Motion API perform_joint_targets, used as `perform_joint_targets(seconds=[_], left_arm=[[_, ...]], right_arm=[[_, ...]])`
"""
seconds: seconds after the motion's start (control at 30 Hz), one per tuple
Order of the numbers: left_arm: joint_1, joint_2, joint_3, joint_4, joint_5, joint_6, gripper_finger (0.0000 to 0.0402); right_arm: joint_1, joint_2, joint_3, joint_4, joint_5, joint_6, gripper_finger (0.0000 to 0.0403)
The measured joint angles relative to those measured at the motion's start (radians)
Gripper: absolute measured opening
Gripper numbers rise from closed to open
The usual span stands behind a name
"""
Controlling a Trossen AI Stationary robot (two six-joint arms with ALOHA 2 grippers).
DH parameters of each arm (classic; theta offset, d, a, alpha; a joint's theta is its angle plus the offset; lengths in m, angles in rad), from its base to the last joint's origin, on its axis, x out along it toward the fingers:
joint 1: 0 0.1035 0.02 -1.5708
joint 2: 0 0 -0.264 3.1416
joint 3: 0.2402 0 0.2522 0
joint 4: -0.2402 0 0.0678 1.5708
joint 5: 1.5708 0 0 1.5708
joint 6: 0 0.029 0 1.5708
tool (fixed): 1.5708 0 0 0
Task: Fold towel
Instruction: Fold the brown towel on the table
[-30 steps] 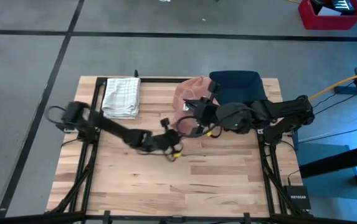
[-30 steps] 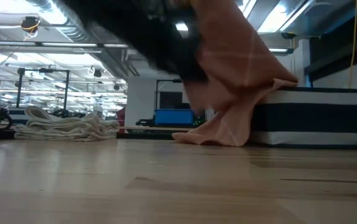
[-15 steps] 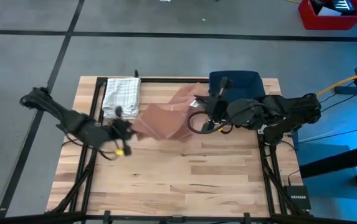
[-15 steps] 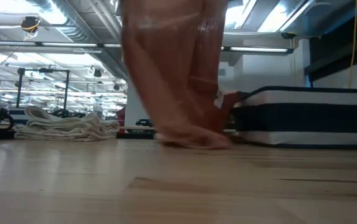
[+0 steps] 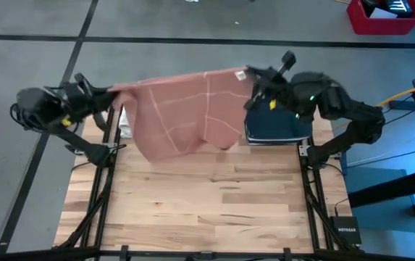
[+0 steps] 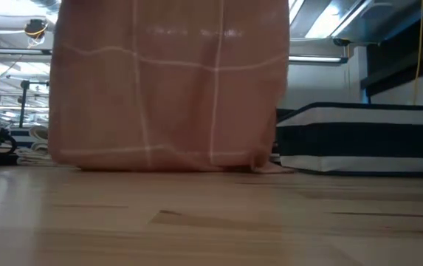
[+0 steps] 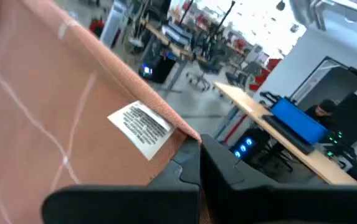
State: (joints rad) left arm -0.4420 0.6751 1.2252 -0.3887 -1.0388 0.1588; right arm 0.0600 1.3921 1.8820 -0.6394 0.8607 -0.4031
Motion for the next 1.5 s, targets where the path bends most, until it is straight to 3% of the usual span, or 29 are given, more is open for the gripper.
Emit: perform_joint_targets(seconds=[0.27, 0.47, 0.7, 0.83, 1.0, 1.17, 1.3, 1.5], left_arm=[[0.06, 0.01, 0.038, 0.218, 0.002, 0.24, 0.0001], [0.096, 0.043, 0.038, 0.345, 0.0, 0.393, 0.0001], [0.187, 0.095, 0.038, 0.51, 0.009, 0.707, 0.0001], [0.257, 0.111, 0.038, 0.562, 0.049, 0.873, 0.0001], [0.347, 0.123, 0.038, 0.559, 0.103, 0.924, 0.0], [0.418, 0.128, 0.038, 0.638, 0.283, 0.91, 0.0], [0.468, 0.139, 0.038, 0.714, 0.363, 0.926, 0.0], [0.522, 0.16, 0.038, 0.767, 0.475, 0.912, 0.0]], right_arm=[[-0.153, -0.023, 0.0, 0.138, -0.145, -0.055, 0.0005], [-0.219, -0.017, -0.001, 0.249, -0.175, -0.143, 0.0005], [-0.276, -0.017, -0.001, 0.448, -0.229, -0.335, 0.0005], [-0.324, -0.012, -0.001, 0.461, -0.285, -0.343, 0.0005], [-0.384, 0.01, -0.001, 0.462, -0.3, -0.356, 0.0005], [-0.428, 0.027, -0.001, 0.603, -0.367, -0.443, 0.0005], [-0.448, 0.03, -0.001, 0.721, -0.457, -0.494, 0.0005], [-0.448, 0.03, -0.001, 0.763, -0.502, -0.522, 0.0005]])
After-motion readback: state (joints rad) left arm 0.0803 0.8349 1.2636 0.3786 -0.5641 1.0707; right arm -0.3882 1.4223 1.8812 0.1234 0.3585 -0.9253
